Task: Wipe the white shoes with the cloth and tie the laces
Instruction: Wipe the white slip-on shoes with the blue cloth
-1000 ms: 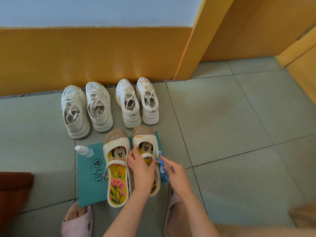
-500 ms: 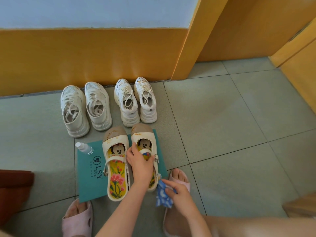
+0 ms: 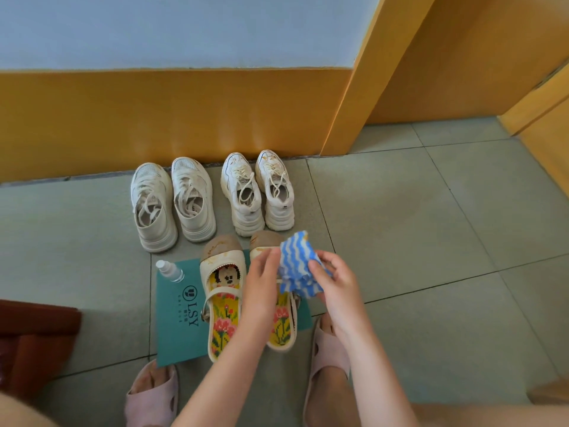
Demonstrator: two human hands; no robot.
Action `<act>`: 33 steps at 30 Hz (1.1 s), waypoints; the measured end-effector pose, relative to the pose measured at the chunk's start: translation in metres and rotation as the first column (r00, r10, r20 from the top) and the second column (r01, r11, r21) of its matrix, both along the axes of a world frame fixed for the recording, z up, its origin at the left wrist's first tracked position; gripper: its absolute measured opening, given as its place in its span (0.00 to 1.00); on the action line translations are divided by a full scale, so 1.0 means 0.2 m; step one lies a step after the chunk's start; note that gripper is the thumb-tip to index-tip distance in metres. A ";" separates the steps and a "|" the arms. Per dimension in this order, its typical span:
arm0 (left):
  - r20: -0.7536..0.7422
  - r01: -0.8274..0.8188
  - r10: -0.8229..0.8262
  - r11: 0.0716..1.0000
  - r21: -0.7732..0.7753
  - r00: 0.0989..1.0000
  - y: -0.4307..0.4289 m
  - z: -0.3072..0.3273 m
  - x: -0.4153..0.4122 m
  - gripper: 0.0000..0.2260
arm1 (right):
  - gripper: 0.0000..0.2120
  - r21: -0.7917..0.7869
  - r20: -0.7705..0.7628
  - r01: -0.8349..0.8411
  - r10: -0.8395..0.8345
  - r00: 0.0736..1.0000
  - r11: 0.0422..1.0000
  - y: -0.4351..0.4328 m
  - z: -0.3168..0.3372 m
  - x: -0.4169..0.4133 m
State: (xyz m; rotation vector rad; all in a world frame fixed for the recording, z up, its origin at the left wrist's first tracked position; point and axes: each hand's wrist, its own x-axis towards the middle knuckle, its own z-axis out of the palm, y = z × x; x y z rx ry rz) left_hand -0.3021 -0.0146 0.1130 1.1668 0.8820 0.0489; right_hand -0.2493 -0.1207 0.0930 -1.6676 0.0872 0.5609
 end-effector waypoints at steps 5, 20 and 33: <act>0.029 0.006 0.006 0.925 -0.381 1.000 0.12 0.00 -0.03 0.14 | 0.06 -0.038 0.110 -0.077 0.081 0.991 0.996 0.09 0.07 -0.02; 0.080 -0.298 0.292 0.952 0.075 0.953 0.47 -0.04 -0.16 0.09 | 0.47 -0.679 -0.052 -0.259 0.307 0.950 0.687 0.28 -0.24 -0.15; 0.004 -0.266 0.269 0.948 0.173 0.963 0.50 -0.17 -0.11 0.08 | 0.40 -0.813 0.016 -0.176 0.325 0.946 0.555 0.30 -0.34 -0.14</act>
